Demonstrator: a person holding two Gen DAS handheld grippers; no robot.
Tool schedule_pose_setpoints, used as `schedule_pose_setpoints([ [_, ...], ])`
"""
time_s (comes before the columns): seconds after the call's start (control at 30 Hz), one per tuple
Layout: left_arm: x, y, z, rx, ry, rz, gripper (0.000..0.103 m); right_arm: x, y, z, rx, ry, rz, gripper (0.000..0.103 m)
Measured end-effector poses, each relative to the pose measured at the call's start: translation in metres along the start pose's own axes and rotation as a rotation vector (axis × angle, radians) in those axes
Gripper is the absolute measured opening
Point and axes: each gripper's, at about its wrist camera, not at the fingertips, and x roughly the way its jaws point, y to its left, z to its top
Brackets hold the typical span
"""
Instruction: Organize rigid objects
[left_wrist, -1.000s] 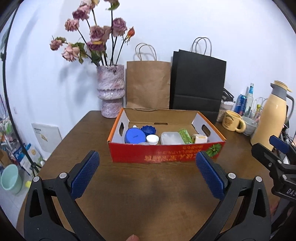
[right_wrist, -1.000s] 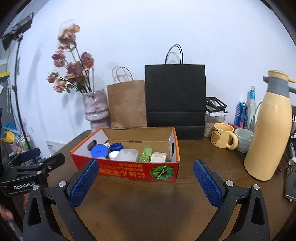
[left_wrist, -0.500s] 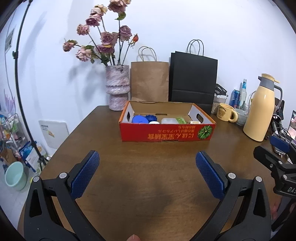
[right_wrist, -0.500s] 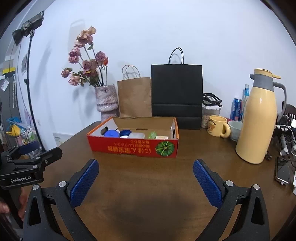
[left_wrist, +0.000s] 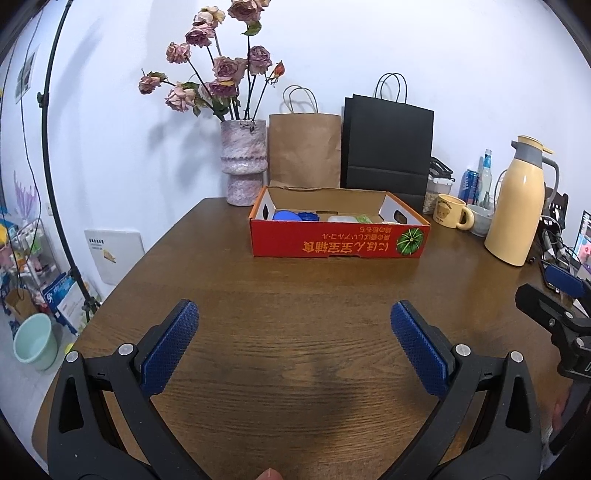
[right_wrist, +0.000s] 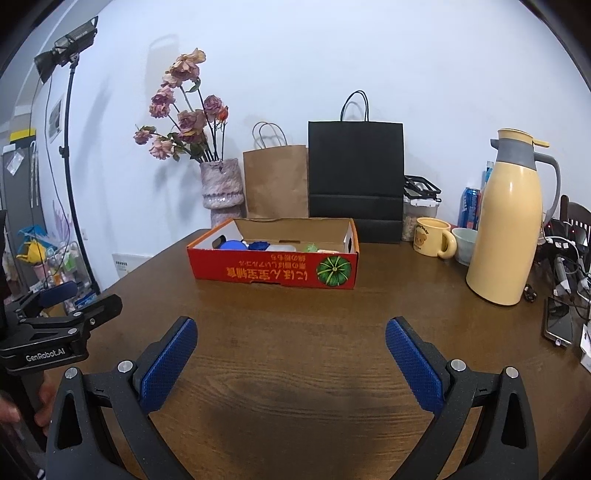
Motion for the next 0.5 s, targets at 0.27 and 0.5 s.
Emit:
schedule_pose_setpoints([
  [0.27,-0.0004,-0.0006,-0.0024,0.003,0.005,-0.008,0.103,0.0,-0.0001,-0.0035,0.0,0.0,-0.003,0.103],
  [0.5,-0.0002,-0.0003,-0.0024,0.002,0.007,-0.01,0.103,-0.0013,0.0006,-0.0033,-0.005,-0.005,-0.006,0.103],
])
